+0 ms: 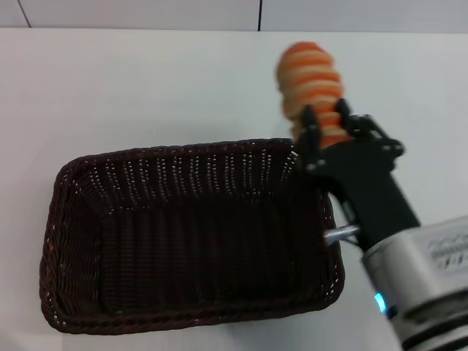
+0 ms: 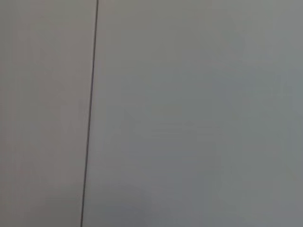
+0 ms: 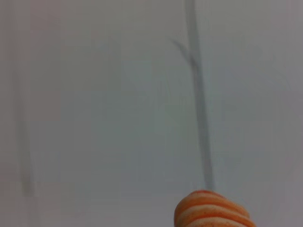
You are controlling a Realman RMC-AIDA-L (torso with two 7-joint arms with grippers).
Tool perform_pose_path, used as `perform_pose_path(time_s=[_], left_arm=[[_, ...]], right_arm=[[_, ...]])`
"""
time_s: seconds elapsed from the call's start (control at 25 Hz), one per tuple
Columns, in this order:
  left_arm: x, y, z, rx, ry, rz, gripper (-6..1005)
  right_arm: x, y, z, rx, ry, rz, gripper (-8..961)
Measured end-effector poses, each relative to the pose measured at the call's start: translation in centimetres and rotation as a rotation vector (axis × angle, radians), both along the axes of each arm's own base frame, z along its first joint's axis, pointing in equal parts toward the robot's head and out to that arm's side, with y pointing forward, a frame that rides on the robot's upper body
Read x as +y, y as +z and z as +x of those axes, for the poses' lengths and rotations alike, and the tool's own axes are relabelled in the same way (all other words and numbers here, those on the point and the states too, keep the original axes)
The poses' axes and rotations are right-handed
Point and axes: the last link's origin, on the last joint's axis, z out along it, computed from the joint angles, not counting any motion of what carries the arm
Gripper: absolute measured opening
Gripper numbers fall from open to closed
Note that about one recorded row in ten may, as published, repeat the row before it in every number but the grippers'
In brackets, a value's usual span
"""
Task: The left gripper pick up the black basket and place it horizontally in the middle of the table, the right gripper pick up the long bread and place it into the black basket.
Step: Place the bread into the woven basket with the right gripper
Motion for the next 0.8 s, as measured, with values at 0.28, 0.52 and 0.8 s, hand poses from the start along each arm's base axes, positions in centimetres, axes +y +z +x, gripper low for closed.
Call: perform_pose_path(time_s=[0.28, 0.52, 0.8], left_arm=[[0.2, 0.3, 0.1, 0.005, -0.004, 0.002, 813], [0.2, 0.4, 0.1, 0.007, -0.004, 0.003, 813], [0.2, 0.5, 0.1, 0.008, -0.003, 0.006, 813]], right_arm=[[-1.2, -1.2, -1.9, -0.016, 0.124, -0.081, 350], [-1.6, -2.1, -2.9, -0.043, 0.216, -0.182, 274], [-1.9, -2.3, -3.7, -0.064, 0.288, -0.242, 253]])
